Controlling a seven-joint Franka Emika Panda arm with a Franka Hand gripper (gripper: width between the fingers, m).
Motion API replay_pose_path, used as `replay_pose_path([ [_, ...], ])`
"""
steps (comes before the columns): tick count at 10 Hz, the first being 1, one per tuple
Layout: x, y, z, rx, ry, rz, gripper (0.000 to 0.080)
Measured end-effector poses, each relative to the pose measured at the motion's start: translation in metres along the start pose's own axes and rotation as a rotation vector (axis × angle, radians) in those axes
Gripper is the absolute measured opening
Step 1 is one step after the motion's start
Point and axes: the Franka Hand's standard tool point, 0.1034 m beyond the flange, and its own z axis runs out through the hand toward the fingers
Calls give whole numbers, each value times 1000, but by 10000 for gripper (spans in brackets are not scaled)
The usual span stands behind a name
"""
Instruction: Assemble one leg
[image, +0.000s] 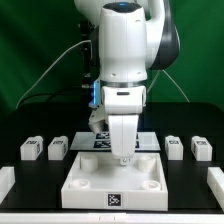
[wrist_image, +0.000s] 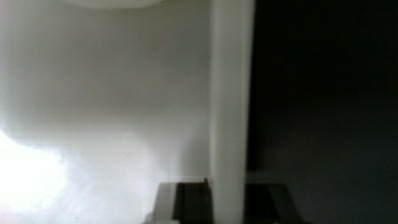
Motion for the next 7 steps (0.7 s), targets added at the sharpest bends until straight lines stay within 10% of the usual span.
replay_pose_path([
  [4, 7, 7, 0, 1, 2, -31, 58],
  [7, 48, 28, 0, -5, 23, -19, 58],
])
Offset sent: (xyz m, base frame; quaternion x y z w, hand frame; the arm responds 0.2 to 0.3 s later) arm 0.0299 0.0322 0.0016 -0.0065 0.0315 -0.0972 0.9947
